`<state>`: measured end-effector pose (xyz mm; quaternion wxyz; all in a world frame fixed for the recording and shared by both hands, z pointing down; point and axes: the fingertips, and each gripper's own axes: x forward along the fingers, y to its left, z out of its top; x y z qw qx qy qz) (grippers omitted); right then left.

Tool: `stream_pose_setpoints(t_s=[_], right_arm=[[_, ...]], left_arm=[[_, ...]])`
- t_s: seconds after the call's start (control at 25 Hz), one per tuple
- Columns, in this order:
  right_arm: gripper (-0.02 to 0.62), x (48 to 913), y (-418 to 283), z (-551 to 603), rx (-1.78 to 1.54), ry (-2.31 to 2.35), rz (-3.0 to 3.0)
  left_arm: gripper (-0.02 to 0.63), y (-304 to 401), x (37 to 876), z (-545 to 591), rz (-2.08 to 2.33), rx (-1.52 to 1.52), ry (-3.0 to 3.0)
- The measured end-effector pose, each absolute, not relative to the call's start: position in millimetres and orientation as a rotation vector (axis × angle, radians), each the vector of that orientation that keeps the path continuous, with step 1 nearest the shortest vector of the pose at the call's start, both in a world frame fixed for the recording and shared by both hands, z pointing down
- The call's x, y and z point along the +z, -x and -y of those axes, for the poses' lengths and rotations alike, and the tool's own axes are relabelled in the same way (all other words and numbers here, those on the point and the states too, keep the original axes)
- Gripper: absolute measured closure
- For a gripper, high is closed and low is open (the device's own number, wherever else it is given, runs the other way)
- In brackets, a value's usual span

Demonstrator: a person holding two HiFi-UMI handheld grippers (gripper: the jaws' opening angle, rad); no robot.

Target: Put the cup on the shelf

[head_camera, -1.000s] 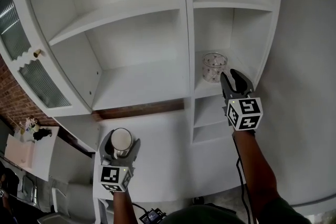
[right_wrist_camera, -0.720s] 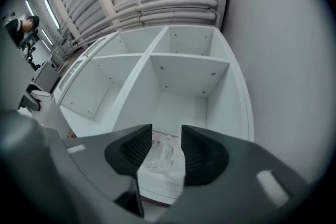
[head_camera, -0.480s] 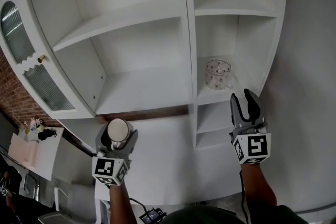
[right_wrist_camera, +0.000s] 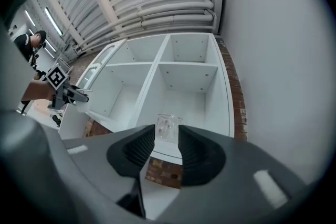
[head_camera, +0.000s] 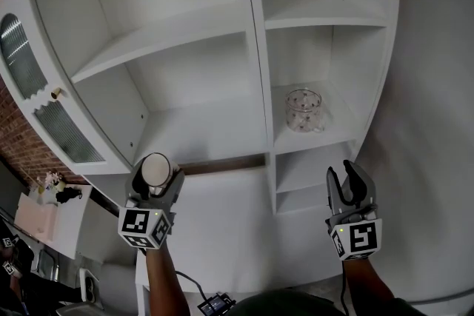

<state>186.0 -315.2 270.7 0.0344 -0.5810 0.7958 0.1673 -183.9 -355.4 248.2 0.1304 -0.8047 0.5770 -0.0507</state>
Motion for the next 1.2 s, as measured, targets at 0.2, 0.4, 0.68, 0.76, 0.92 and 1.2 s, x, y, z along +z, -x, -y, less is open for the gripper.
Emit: stream_pose_setpoints(t_s=[0.2,0.4,0.68,0.76,0.92,1.2], right_arm=[[0.466,287,-190,313,0.477,1.804,-2.466],[0.466,294,-191,314,0.462,1.806,-2.483],[0.466,300,-190,319,0.46,1.801,-2.507],[0.466,301,-189,320,0.457,1.798,-2.514],[0.466,304,-187,320,0.449,1.794,-2.527],[0.466,308,-184,323,0.443,1.79,-2.546]], left_arm=[[0.215,185,243,372,-1.68,-0.148,2.354],[0.215,187,240,388,-1.693,-0.137,2.388],[0.213,189,242,411,-1.708,-0.13,2.453],[0.213,189,241,416,-1.706,-0.132,2.463],[0.213,187,240,426,-1.697,-0.147,2.489],[0.21,189,237,444,-1.713,-0.071,2.48]])
